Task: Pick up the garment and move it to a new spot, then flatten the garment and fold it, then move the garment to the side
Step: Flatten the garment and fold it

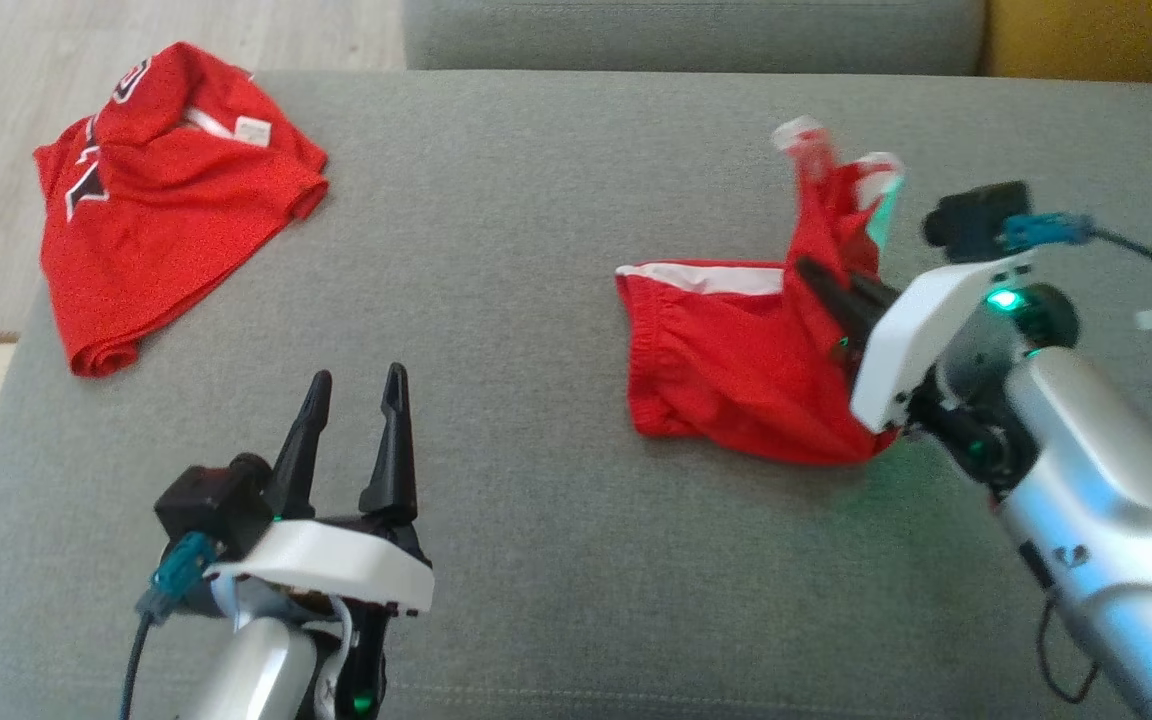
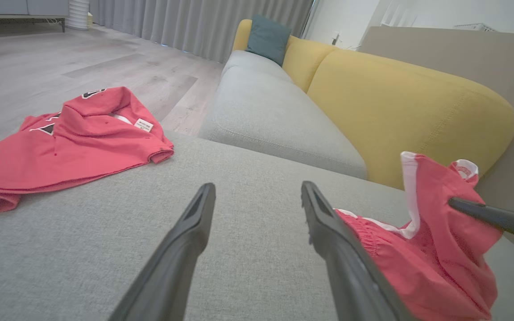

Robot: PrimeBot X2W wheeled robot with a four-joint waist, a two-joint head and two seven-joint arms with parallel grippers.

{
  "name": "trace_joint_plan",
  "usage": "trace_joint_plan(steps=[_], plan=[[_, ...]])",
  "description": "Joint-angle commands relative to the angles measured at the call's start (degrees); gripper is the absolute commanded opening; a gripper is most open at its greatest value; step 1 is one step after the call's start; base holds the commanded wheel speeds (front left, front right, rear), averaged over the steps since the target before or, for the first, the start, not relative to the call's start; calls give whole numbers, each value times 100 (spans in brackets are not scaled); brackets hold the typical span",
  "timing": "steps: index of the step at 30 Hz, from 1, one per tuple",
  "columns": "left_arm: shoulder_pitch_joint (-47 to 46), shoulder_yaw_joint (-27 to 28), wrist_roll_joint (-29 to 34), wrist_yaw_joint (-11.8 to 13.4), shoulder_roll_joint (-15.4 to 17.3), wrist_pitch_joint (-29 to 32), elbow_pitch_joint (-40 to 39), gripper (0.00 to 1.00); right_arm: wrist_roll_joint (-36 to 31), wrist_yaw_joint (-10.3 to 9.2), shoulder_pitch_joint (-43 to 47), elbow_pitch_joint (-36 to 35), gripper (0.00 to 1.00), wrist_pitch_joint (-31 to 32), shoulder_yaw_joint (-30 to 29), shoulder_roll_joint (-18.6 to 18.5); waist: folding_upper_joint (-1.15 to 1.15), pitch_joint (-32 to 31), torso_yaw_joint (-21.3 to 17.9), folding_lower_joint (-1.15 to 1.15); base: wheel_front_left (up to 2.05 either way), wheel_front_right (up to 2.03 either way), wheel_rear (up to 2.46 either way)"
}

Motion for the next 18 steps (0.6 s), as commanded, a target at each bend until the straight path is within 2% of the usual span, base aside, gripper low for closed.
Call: trace_joint_plan(steps=[1, 10, 18], plan=[[-148, 215, -30, -9, 22, -52, -202, 100, -76, -4, -32, -229, 0, 58, 75, 100, 0, 47, 103, 0, 0, 0, 0], [-215, 225, -25, -66, -81, -62, -150, 100, -222, -4, -73, -45, 0, 300, 260, 495, 0, 164, 367, 0, 0, 0, 0], [-263, 283, 13, -132, -175, -69, -67, 100, -227, -4, -176, 345, 0, 240, 384, 843, 0, 234, 404, 0, 0, 0, 0]])
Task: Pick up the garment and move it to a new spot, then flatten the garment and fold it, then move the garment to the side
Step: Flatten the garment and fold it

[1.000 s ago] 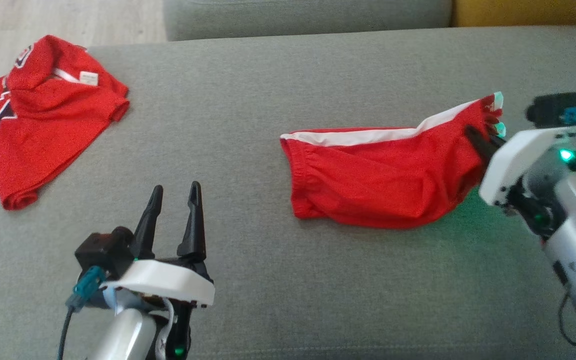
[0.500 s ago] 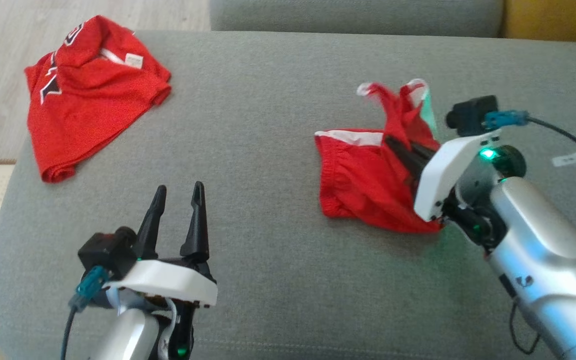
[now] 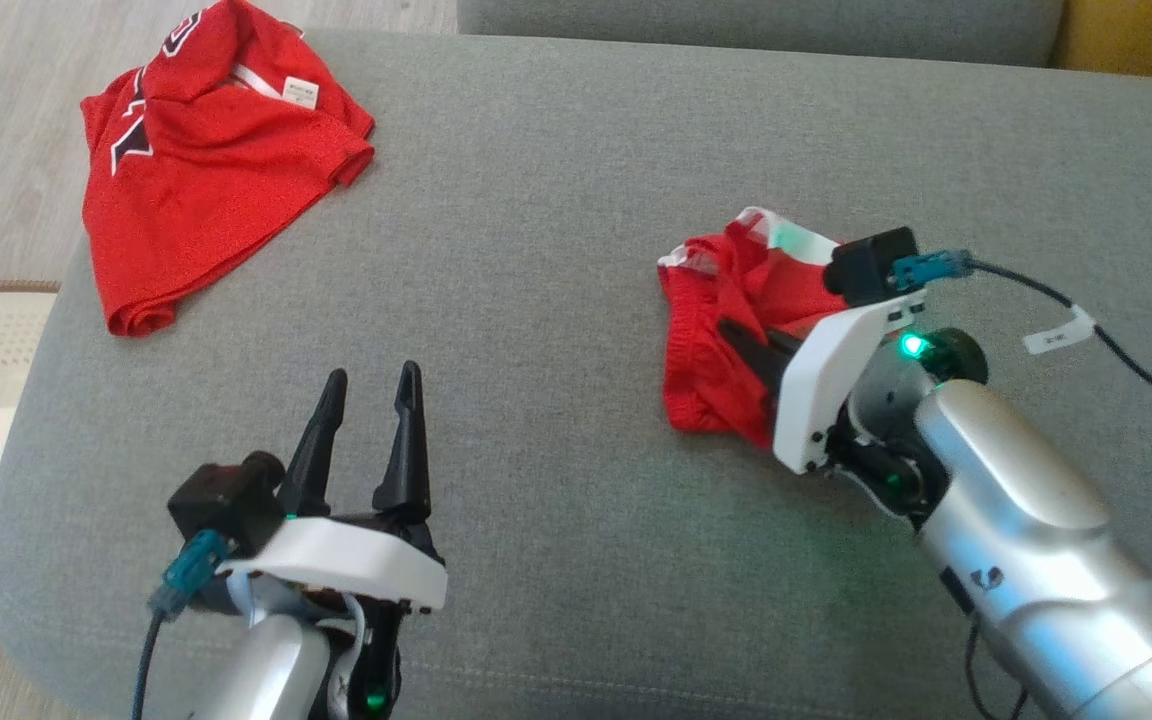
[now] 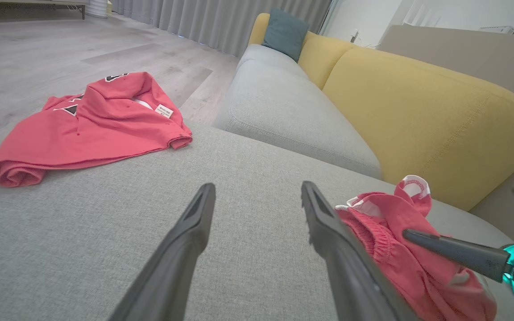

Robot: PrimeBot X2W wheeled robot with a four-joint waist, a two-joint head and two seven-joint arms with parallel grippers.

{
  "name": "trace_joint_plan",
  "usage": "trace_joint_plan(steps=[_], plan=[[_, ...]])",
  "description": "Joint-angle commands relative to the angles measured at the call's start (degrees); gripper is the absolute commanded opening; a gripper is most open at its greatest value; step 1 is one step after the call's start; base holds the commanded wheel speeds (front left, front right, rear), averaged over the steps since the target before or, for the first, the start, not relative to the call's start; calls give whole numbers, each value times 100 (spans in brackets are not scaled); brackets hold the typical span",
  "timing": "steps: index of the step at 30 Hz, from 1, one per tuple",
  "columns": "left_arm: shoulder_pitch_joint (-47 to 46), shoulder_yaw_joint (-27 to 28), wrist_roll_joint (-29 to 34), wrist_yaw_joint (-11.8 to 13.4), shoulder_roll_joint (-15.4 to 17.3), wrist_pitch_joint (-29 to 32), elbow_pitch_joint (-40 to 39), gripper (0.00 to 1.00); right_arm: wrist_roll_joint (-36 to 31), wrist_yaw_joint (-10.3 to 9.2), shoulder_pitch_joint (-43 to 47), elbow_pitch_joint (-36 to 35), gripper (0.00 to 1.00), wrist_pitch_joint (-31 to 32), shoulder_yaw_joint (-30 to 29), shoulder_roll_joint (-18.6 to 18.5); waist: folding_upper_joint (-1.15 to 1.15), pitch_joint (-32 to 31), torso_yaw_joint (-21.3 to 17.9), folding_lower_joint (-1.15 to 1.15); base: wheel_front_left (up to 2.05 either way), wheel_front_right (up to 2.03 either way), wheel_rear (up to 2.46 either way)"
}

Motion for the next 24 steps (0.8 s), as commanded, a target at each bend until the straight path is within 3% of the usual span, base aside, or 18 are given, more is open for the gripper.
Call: trace_joint_plan(steps=[1, 2, 3, 4, 5, 17, 24], plan=[[-243, 255, 17, -40, -4, -67, -143, 100, -32, -4, -213, -117, 0, -97, 84, 156, 0, 0, -12, 0, 0, 0, 0], [-247, 255, 22, -49, -13, -68, -133, 100, -16, -4, -224, -92, 13, -128, 107, 192, 0, -4, -19, 0, 0, 0, 0], [-250, 254, 27, -59, -21, -68, -122, 100, 1, -4, -234, -67, 36, -157, 127, 223, 0, -10, -28, 0, 0, 0, 0], [-256, 254, 31, -72, -28, -68, -107, 100, 20, -4, -243, -51, 82, -194, 145, 248, 0, -16, -38, 0, 0, 0, 0], [-260, 253, 36, -81, -35, -69, -94, 100, 37, -4, -252, -45, 100, -240, 164, 265, 0, -24, -49, 0, 0, 0, 0], [-205, 201, 84, -139, -82, -70, -23, 100, 345, -4, -182, -508, 100, -781, 250, 168, 0, -194, -293, 0, 0, 0, 0], [-190, 179, 95, -154, -89, -70, 1, 100, 264, -4, -86, -738, 100, -1183, -204, -139, 0, -240, -450, 0, 0, 0, 0]])
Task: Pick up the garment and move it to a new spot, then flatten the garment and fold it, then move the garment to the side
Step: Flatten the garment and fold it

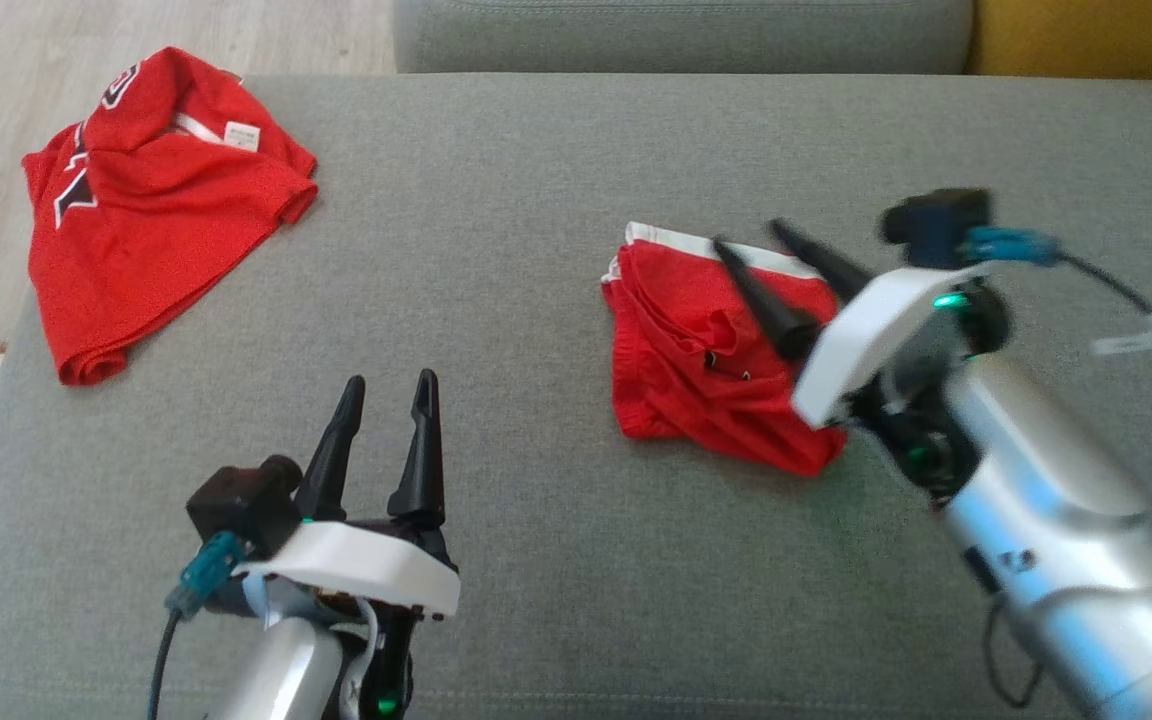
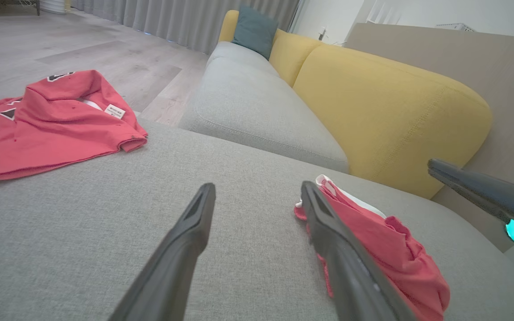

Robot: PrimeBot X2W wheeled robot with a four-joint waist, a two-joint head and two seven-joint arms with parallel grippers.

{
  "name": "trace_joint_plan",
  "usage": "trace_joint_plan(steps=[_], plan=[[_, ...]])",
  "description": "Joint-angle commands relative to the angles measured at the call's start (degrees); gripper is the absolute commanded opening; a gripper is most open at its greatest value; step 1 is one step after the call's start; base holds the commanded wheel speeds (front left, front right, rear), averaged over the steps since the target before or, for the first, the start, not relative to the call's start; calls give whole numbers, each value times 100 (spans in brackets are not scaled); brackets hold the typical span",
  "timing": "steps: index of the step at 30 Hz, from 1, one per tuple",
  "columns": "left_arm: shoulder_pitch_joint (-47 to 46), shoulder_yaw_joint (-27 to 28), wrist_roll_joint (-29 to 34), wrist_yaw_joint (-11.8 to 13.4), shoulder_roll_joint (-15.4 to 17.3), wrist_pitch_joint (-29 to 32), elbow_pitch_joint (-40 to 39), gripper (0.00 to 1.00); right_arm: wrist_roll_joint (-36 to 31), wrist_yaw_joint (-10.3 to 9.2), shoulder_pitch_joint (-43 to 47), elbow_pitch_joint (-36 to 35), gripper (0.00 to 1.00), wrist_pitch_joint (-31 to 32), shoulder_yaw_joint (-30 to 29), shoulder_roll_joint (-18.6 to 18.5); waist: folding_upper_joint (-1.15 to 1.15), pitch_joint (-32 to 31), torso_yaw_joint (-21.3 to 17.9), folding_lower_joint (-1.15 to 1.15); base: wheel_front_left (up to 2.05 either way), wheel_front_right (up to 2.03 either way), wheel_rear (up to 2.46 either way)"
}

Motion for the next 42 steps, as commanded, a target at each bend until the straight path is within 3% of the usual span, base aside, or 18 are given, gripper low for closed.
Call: trace_joint_plan(steps=[1, 5, 6, 7, 9, 10, 21, 28, 35, 42], plan=[[-183, 191, 56, 0, 27, -70, -160, 100, -122, -4, -57, -121, 100, -100, -166, -110, 0, -10, -26, 0, 0, 0, 0], [-191, 179, 56, -11, 28, -70, -162, 100, -363, -4, 43, 102, 96, -112, -450, -312, 0, 0, -37, 0, 0, 0, 0], [-191, 174, 58, -15, 29, -70, -166, 100, -440, -4, 66, 164, 74, -105, -492, -359, 0, 9, -34, 0, 0, 0, 0], [-193, 169, 59, -20, 34, -70, -174, 100, -557, -4, 114, 287, 36, -69, -545, -416, 0, 30, -27, 0, 0, 0, 0], [-195, 164, 62, -21, 36, -70, -176, 100, -679, -4, 144, 412, 17, -10, -530, -454, 0, 55, -17, 0, 0, 0, 0], [-198, 158, 65, -21, 36, -70, -180, 100, -739, -4, 151, 470, 0, 21, -495, -466, 0, 71, -10, 0, 0, 0, 0], [-283, 78, 85, -51, 39, -59, -143, 100, -1058, -4, -160, 1195, 0, 204, -24, -664, 0, 255, 246, 0, 0, 0, 0], [-291, 67, 83, -50, 35, -60, -111, 100, -765, -4, -262, 1348, 0, 324, 414, -718, 0, 283, 397, 0, 0, 0, 0], [-285, 73, 85, -32, 36, -62, -112, 100, -94, -4, -275, 1013, 0, 431, 1106, -824, 0, 302, 406, 0, 0, 0, 0], [-299, 60, 93, -28, 36, -64, -115, 100, 478, -4, -330, 208, 0, 374, 2026, -1085, 0, 304, 350, 0, 0, 0, 0]])
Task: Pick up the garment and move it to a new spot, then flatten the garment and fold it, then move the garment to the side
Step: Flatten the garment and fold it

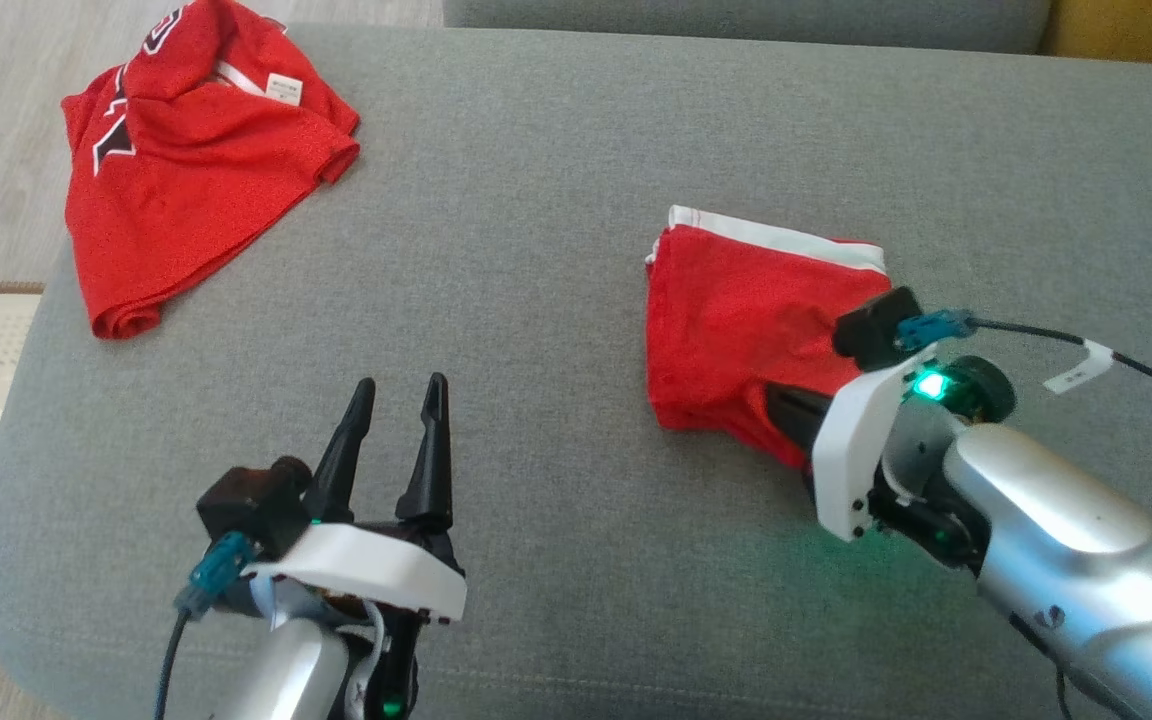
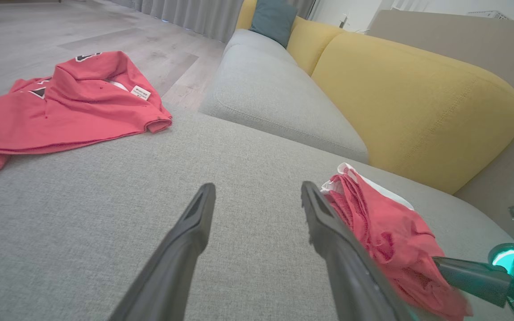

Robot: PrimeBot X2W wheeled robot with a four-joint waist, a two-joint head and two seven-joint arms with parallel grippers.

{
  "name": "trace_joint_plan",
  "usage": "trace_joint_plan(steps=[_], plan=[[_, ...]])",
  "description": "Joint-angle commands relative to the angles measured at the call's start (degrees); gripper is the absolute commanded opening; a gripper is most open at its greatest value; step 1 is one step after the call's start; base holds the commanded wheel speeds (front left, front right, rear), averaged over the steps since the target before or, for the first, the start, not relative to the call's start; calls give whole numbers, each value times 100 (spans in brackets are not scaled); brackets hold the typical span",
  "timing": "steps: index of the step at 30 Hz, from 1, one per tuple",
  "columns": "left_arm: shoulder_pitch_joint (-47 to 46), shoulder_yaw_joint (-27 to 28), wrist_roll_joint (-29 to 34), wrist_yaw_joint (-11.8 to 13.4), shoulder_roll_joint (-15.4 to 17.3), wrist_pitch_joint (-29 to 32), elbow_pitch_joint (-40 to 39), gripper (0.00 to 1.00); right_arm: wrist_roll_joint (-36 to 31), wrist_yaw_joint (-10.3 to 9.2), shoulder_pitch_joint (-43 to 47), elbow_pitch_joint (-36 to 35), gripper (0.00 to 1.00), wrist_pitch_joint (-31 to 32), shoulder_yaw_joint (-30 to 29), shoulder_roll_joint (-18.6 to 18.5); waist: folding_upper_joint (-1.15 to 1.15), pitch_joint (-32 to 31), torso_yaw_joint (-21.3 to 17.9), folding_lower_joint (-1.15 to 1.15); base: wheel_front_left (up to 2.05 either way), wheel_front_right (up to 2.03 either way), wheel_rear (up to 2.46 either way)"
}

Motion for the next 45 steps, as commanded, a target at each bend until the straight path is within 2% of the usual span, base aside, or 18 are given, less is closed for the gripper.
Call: trace_joint_plan(steps=[1, 5, 12, 20, 23, 24, 25, 27, 31, 35, 40, 45], plan=[[-286, 146, 77, 19, 42, -64, -162, 100, 83, -4, -155, -247, 0, -86, 99, -100, 0, 4, -13, 0, 0, 0, 0], [-301, 158, 72, 23, 55, -64, -173, 100, 293, -4, -213, -463, 0, -155, 479, -147, 0, 26, -60, 0, 0, 0, 0], [-356, 164, 67, 17, 58, -65, -157, 100, 475, -4, -326, -96, 0, -498, 863, 137, 0, 51, -59, 0, 0, 0, 0], [-306, 262, 44, 55, 57, -68, -124, 100, 600, -4, -418, 157, 0, -1355, 978, 342, 0, -79, -115, 0, 0, 0, 0], [-253, 303, 50, 55, 41, -69, -117, 100, 571, -4, -429, 272, 76, -1975, 757, 393, 0, -222, -235, 0, 0, 0, 0], [-243, 304, 55, 48, 35, -69, -116, 100, 547, -4, -423, 318, 95, -2140, 669, 401, 0, -261, -267, 0, 0, 0, 0], [-235, 309, 64, 46, 29, -69, -114, 100, 514, -4, -413, 368, 100, -2297, 578, 413, 0, -302, -303, 0, 0, 0, 0], [-227, 316, 74, 48, 19, -70, -110, 100, 479, -4, -395, 417, 100, -2426, 482, 427, 0, -346, -341, 0, 0, 0, 0], [-200, 376, 126, 72, -40, -70, -78, 100, 246, -4, -254, 655, 100, -2760, -109, 496, 0, -524, -496, 0, 0, 0, 0], [-138, 492, 250, 132, -97, -70, 2, 100, -254, -4, 36, 843, 100, -2842, -1103, 631, 0, -686, -647, 0, 0, 0, 0], [37, 570, 453, 132, -170, -70, 144, 100, -1460, -4, 871, 394, 100, -2847, -2816, 937, 0, -878, -795, 0, 0, 0, 0], [237, 667, 699, 124, -197, -71, 198, 100, -2789, -4, 2005, -398, 100, -2848, -4195, 1504, 0, -977, -836, 0, 0, 0, 0]])
